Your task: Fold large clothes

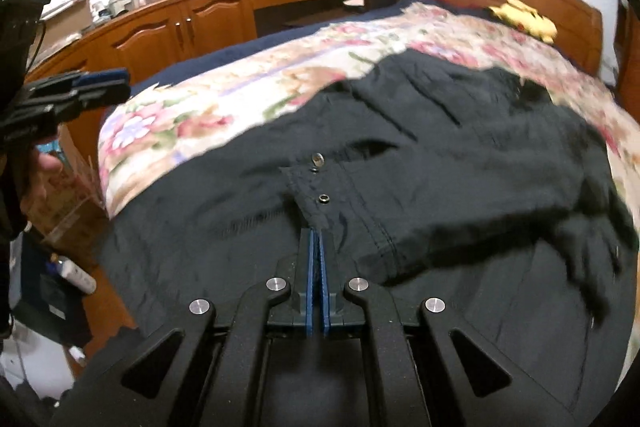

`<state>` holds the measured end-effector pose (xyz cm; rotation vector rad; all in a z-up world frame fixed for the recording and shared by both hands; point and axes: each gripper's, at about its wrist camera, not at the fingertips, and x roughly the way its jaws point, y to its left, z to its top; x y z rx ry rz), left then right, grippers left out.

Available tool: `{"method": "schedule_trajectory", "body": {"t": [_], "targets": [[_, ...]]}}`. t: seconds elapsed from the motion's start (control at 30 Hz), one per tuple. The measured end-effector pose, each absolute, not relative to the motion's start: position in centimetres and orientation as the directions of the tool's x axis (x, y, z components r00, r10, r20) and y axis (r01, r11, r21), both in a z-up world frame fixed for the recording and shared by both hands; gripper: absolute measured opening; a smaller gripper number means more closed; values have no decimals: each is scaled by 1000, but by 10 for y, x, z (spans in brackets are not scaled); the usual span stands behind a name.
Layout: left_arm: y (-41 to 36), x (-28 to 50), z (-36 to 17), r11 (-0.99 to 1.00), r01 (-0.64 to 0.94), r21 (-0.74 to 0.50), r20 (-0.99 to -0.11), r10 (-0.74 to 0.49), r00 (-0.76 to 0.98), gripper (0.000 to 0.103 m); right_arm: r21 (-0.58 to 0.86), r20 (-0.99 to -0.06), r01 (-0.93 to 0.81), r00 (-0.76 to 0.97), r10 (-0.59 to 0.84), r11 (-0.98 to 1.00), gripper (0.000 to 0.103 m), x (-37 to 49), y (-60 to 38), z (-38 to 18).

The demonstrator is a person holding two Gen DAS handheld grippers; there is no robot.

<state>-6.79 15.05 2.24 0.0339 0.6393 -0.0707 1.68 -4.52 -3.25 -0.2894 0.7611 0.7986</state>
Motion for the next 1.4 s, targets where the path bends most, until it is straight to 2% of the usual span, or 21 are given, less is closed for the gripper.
{"method": "schedule_trajectory", "body": {"t": [0.07,0.13,0.2,0.3,0.67,0.8,0.97,1.4], "targets": [[142,-68,20,996,87,9,-600,-64,797,40,40,-715,-719,464,522,694,3,11,-54,-34],[134,-68,17,995,95,8,-604,-71,794,40,38,-714,-706,476,513,708,11,6,-63,-32],[127,-65,13,995,101,5,-609,-77,790,40,20,-708,-684,505,494,729,32,0,-77,-26],[118,-61,5,994,111,-5,-620,-90,780,40,-14,-689,-652,556,465,758,51,-7,-103,-16],[104,-44,-28,994,113,-3,-670,-86,738,41,-106,-664,-477,687,295,872,53,-5,-209,-5],[109,-47,-43,995,103,5,-693,-71,718,41,-116,-669,-406,706,230,907,59,-2,-245,-12],[118,-50,-57,996,84,11,-717,-51,695,41,-120,-685,-350,706,177,929,61,-3,-274,-25],[125,-55,-67,998,60,0,-714,-42,699,52,-99,-731,-274,673,117,957,63,-4,-318,-56]]}}
